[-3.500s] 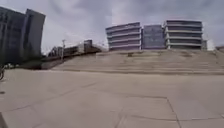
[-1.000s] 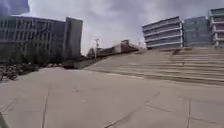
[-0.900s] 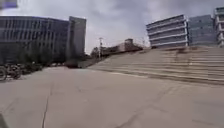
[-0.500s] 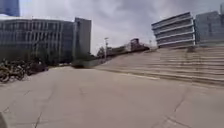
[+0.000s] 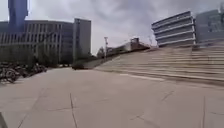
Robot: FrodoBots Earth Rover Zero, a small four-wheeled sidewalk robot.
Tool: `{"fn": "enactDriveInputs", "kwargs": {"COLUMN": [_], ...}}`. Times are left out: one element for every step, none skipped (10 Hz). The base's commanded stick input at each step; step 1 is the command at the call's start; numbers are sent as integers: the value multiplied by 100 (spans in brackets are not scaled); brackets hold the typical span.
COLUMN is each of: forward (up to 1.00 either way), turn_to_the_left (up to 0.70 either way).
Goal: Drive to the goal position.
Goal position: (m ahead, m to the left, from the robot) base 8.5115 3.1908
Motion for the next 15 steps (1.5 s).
{"fn": "enactDriveInputs", "kwargs": {"forward": [100,100,100,100,100,100,100,100,100,100,100,100,100,100,100], "turn_to_the_left": [0,0,0,0,0,0,0,0,0,0,0,0,0,0,0]}}
